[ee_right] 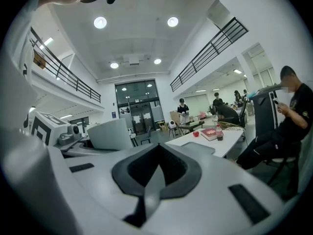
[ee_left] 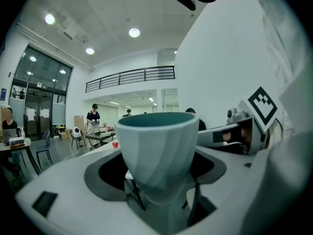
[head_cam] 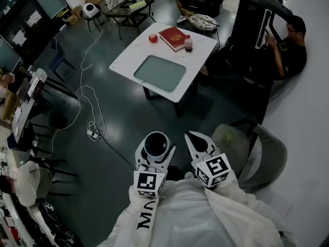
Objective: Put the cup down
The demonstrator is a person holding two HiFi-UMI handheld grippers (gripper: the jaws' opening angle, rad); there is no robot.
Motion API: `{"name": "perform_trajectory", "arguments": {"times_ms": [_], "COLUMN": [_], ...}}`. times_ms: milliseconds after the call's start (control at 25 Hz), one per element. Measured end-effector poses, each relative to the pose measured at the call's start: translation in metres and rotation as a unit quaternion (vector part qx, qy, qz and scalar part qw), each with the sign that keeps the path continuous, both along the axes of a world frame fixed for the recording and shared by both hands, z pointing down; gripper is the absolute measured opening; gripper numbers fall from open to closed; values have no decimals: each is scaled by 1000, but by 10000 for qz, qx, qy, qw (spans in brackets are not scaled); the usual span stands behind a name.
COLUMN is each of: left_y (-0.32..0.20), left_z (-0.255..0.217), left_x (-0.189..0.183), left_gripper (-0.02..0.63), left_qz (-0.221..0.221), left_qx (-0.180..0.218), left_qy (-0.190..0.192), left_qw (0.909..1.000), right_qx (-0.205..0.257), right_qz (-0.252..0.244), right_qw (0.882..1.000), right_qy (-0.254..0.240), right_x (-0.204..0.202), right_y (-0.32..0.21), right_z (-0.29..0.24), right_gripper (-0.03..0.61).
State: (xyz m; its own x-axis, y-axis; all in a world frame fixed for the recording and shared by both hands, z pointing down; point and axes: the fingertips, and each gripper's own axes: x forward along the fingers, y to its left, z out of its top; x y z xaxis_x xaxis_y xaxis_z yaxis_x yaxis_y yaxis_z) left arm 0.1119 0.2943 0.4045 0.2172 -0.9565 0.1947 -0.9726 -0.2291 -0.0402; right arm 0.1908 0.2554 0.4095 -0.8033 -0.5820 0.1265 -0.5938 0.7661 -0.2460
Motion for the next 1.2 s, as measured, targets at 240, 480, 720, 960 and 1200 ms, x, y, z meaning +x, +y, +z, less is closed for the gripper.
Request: {"name": "perform_trajectory", "arguments": {"times_ms": [240, 480, 720, 960, 1200], "left_y": [-2, -15, -30, -51, -85], "left_z": [9, 11, 13, 18, 20], "left_x": [-2, -7, -19, -41, -69], "left_gripper": [382, 382, 382, 382, 382], "left_qz": [-94, -97, -94, -111, -115], "left_qx": [-114, -83, -96, -155, -129], "left_qy": [-5, -8, -3, 78, 77], "left_qw": [9999, 9999, 9999, 9998, 9998], "right_qx": [-16, -20, -72, -142, -131], "right_qz": [11, 1, 65, 33, 66], "right_qw": [10000, 10000, 9999, 9998, 9997], "right_qy": [-35, -17, 39, 109, 182], "right_x": [7, 2, -7, -29, -56], "right_y": [-6, -17, -33, -54, -86], "right_z": [2, 6, 11, 17, 21], "right_gripper": [6, 5, 5, 5, 5]}}
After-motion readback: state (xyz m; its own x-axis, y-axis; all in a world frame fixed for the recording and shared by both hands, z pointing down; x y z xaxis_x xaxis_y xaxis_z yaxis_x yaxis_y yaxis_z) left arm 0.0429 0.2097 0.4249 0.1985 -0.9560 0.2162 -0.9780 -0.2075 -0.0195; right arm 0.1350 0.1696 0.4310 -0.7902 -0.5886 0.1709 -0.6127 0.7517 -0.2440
